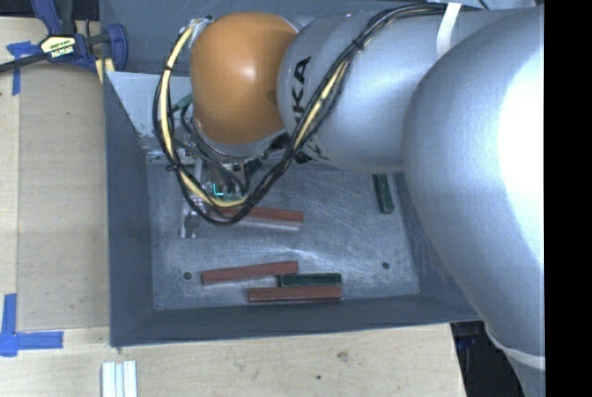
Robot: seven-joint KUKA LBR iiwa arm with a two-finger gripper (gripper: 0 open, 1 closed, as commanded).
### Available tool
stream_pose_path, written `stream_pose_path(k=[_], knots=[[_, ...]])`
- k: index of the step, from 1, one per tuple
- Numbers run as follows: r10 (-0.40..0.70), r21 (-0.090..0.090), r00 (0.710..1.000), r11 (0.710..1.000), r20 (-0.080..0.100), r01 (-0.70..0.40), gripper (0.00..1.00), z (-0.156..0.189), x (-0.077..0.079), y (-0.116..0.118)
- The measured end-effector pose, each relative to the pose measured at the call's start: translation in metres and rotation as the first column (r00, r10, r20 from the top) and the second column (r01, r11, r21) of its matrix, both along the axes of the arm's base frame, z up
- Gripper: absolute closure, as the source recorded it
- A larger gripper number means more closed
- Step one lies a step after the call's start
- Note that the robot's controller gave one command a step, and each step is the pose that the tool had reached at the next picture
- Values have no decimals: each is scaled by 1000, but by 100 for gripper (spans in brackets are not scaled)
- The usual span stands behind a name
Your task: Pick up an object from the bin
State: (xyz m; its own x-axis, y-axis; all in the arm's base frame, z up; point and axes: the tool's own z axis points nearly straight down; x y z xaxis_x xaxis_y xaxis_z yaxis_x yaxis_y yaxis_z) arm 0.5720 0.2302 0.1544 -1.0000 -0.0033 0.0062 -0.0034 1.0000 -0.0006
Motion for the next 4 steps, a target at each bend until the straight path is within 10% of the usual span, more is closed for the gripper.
stream_pose_path(k=[4], knots=[[262, 9, 965, 965, 23, -262, 0, -77, -37, -79]])
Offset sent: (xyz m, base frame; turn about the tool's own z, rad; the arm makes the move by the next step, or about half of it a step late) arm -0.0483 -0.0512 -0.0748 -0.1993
